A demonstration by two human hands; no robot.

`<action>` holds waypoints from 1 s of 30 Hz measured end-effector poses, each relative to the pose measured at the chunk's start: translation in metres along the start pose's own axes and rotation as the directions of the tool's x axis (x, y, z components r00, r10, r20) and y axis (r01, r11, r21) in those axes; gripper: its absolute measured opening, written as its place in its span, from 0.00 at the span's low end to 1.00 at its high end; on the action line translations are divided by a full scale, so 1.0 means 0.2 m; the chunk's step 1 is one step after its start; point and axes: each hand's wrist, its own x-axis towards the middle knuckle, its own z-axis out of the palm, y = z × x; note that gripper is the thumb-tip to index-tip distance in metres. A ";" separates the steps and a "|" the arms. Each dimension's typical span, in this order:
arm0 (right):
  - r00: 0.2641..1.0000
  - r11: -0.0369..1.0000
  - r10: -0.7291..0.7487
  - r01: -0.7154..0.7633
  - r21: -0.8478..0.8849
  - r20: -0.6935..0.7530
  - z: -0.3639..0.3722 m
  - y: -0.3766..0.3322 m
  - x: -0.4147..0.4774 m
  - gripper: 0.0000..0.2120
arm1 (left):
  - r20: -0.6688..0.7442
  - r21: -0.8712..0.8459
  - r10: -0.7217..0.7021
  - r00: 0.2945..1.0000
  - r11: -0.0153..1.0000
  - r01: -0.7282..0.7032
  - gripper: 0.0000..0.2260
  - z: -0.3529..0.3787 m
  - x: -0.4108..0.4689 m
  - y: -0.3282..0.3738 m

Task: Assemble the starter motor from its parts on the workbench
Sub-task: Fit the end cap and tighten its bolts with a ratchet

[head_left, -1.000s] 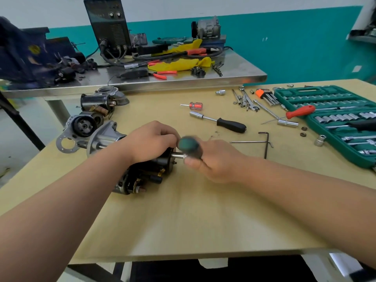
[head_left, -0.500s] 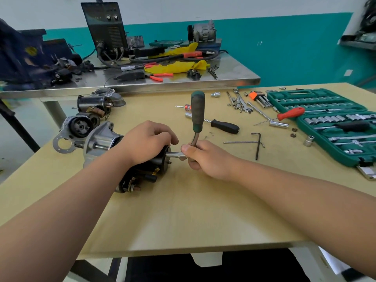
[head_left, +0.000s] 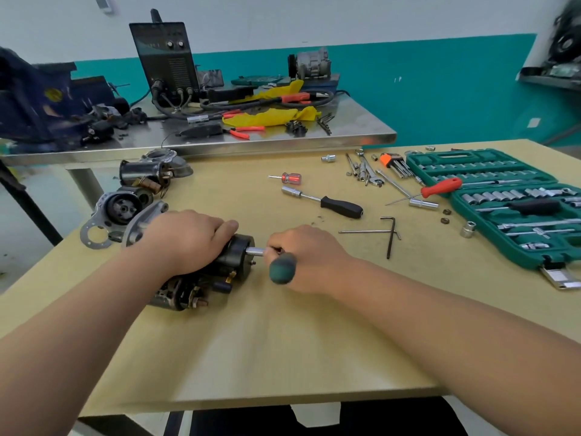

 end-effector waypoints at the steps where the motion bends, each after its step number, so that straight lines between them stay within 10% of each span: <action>1: 0.999 0.999 -0.037 0.036 -0.033 -0.035 0.01 0.00 0.01 0.08 | -0.028 0.029 -0.023 0.999 0.999 0.024 0.27 0.02 -0.01 0.01; 18: 0.970 0.608 0.071 -0.226 0.761 0.231 0.02 0.03 0.03 0.17 | -0.241 -0.043 -0.112 0.964 0.994 0.105 0.20 0.08 0.00 0.04; 25: 0.996 0.992 0.086 -0.083 0.092 -0.027 -0.11 0.25 0.01 0.12 | -0.268 -0.081 -0.116 0.956 0.992 0.098 0.21 0.06 -0.01 0.10; 30: 0.952 0.919 0.306 -0.298 -0.258 -0.010 -0.20 0.51 -0.06 0.27 | -0.284 -0.112 -0.047 0.958 0.994 0.015 0.21 0.06 0.02 0.16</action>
